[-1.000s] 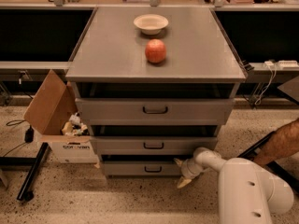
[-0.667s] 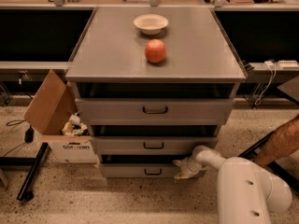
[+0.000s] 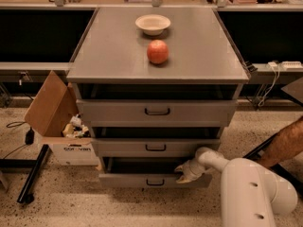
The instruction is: Open bottom drawer
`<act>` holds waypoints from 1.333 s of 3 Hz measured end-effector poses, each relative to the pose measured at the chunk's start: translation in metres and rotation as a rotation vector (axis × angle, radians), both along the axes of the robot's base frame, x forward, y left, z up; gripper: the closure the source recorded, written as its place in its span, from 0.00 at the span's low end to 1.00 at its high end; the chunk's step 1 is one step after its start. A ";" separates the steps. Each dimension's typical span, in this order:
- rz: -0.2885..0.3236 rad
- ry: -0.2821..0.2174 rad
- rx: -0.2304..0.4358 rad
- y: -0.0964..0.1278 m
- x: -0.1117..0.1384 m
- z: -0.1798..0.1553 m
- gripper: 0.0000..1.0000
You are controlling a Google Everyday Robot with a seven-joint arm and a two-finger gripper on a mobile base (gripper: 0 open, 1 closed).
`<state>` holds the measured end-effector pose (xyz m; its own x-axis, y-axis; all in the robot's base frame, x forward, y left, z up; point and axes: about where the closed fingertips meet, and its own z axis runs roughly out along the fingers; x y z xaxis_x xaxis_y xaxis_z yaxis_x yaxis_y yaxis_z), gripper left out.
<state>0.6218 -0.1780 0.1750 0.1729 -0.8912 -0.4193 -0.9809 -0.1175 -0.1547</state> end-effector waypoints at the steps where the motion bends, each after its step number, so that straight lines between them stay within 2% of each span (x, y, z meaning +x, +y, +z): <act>1: 0.000 0.001 0.000 0.000 0.000 0.003 1.00; 2: 0.000 0.001 0.000 0.000 0.000 0.003 0.81; 4: 0.000 0.001 0.000 0.000 0.000 0.003 0.34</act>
Offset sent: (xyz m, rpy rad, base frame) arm -0.0001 0.0000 0.0031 0.0004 0.0009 0.0001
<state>0.6215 -0.1779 0.1781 0.1726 -0.8910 -0.4199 -0.9811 -0.1176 -0.1537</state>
